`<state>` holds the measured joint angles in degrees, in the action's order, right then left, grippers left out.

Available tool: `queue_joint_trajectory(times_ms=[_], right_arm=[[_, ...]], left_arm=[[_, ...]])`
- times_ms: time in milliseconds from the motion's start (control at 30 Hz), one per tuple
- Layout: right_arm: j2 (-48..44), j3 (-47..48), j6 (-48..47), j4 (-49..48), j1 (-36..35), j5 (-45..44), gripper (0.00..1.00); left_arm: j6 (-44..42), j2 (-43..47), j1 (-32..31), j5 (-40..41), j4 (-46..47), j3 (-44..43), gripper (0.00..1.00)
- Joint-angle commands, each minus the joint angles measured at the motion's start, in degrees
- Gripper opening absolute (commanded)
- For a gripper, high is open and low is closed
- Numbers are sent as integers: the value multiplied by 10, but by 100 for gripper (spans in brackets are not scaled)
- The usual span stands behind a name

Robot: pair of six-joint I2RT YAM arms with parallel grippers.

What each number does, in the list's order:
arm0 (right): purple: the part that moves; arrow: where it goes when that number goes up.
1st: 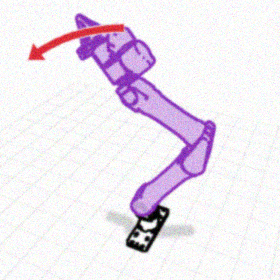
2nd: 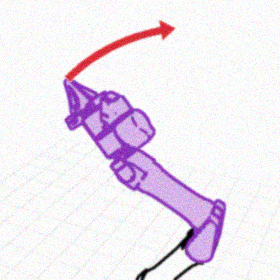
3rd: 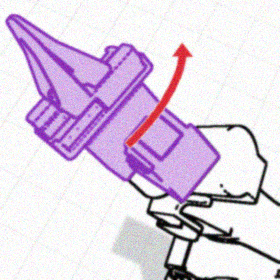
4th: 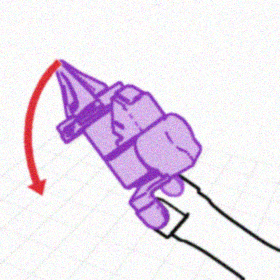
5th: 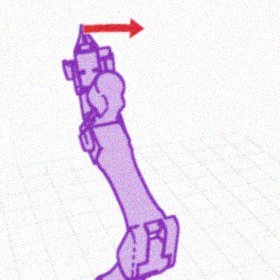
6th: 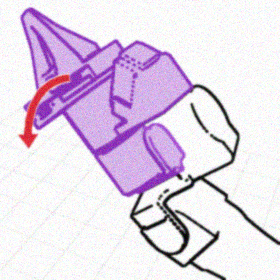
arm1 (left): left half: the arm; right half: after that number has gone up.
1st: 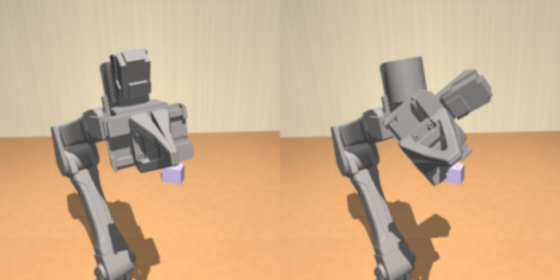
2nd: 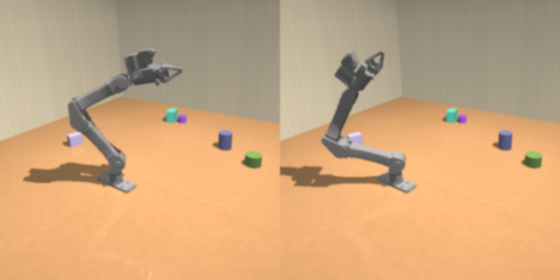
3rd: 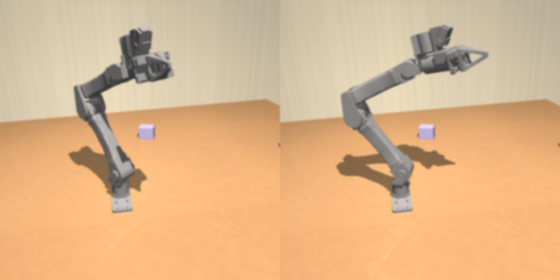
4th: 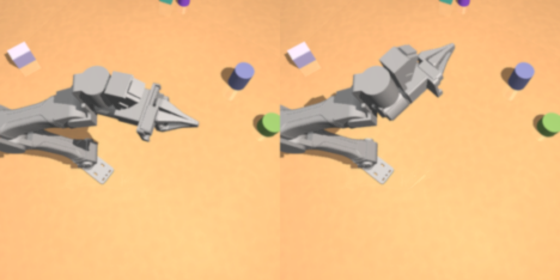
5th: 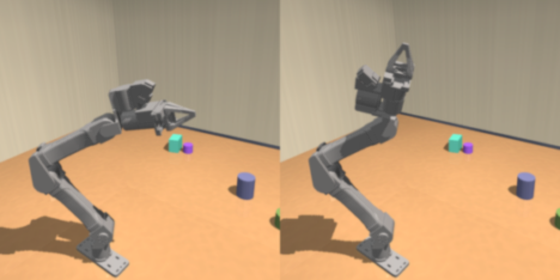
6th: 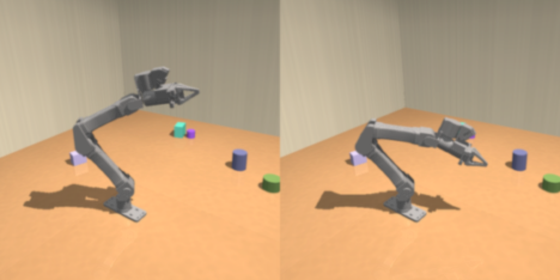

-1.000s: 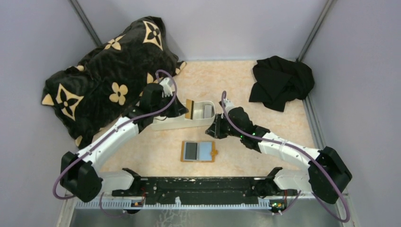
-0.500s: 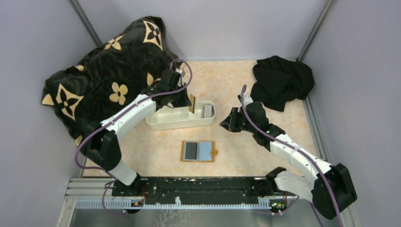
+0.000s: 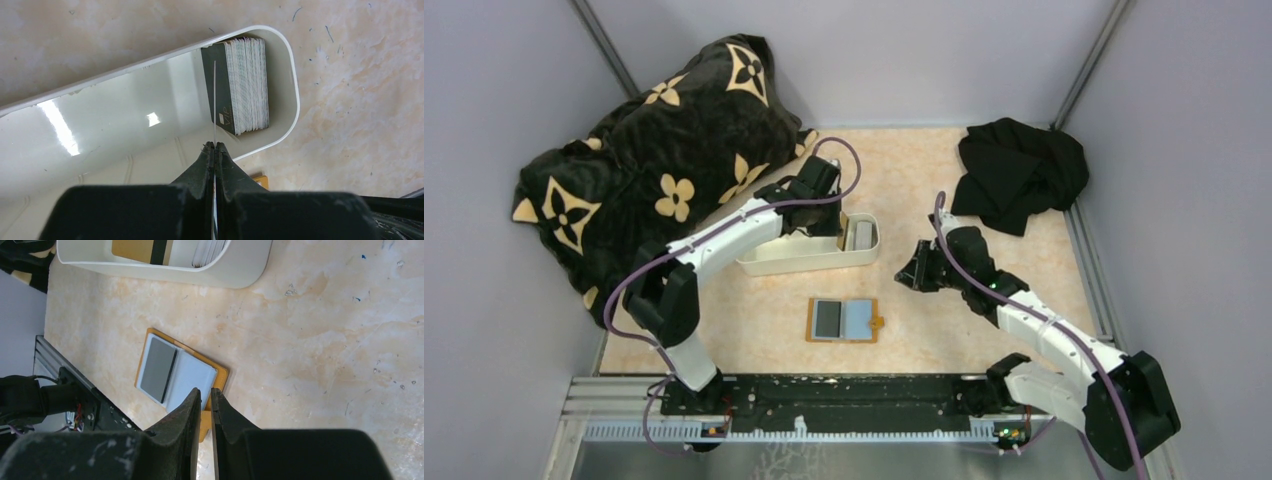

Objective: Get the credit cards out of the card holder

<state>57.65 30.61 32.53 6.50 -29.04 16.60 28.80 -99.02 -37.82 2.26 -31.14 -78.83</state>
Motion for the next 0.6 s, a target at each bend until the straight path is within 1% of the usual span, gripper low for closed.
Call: queue_joint_trajectory(times_ms=[0,200,567], right_arm=[[-26,-5,-9,-17,11,10,14],[-39,-21,-7,-20,12,16,14],[-63,-54,-5,-22,16,22,14]], left_arm=[[1,1,-9,25,-23,-22,0],[8,-23,-24,42,-26,-28,0],[12,-85,-37,50,-30,-74,0]])
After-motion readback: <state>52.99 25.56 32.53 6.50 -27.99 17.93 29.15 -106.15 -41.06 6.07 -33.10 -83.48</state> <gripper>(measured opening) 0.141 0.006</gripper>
